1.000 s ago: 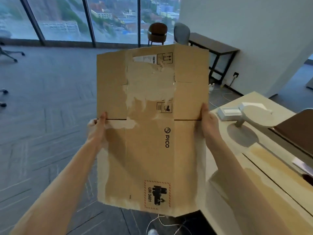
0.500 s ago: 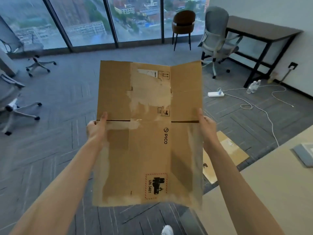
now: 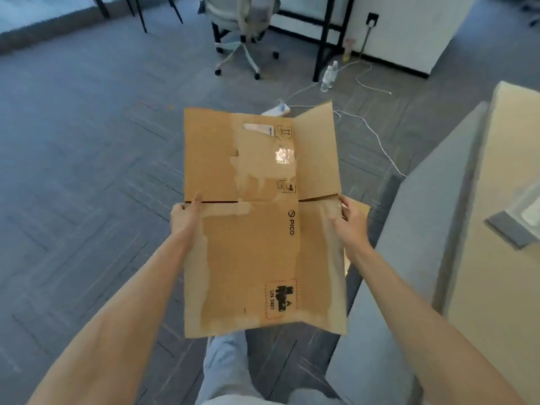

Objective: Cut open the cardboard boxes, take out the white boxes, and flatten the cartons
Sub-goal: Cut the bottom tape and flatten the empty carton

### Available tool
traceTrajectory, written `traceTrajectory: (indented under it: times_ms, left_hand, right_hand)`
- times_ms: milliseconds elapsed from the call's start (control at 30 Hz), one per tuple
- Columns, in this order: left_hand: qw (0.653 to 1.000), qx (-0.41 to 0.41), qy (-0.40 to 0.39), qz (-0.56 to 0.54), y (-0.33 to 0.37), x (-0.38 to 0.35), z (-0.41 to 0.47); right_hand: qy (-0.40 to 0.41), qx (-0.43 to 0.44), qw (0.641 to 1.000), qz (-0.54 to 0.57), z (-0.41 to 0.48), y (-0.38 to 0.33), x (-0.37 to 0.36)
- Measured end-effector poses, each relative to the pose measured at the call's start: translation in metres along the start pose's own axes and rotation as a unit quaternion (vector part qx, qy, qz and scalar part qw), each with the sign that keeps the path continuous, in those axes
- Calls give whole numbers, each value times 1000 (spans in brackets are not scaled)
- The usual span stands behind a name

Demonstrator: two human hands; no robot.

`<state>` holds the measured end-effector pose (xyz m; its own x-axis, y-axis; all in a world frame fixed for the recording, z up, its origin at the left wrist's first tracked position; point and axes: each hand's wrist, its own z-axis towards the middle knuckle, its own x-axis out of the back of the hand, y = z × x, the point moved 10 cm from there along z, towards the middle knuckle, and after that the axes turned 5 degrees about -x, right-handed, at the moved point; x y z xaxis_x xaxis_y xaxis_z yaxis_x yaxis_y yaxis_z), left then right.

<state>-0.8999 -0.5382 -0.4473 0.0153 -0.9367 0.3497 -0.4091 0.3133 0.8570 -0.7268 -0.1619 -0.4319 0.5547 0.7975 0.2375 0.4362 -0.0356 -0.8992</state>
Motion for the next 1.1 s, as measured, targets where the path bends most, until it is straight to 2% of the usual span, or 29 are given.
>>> traceTrajectory:
  times_ms: [100, 200, 300, 400, 567, 733, 900, 967, 1100]
  left_hand:
    - [992, 13, -110, 59, 7, -79, 66]
    - [977, 2, -189, 103, 13, -150, 99]
    - [961, -10, -238, 138, 7, -219, 118]
    - [956, -9, -236, 172, -21, -284, 142]
    - [957, -8, -199, 209, -118, -414, 212]
    - [945, -44, -217, 240, -254, -548, 294]
    - [945, -86, -223, 225, -359, -636, 346]
    - [941, -86, -242, 221, -398, -662, 360]
    - [899, -130, -321, 269, -440, -705, 380]
  right_hand:
    - [84, -46, 995, 4, 51, 20, 4]
    - [147, -95, 985, 9, 86, 44, 17]
    - [196, -138, 970, -36, 121, 82, 37]
    - [242, -186, 950, -71, 163, 142, 58]
    - [313, -230, 919, -62, 265, 281, 92]
    - [367, -221, 903, -27, 361, 450, 104]
    - [408, -206, 889, 14, 403, 574, 107]
    - [407, -200, 891, 18, 415, 613, 108]
    - [386, -217, 896, -3, 439, 679, 112]
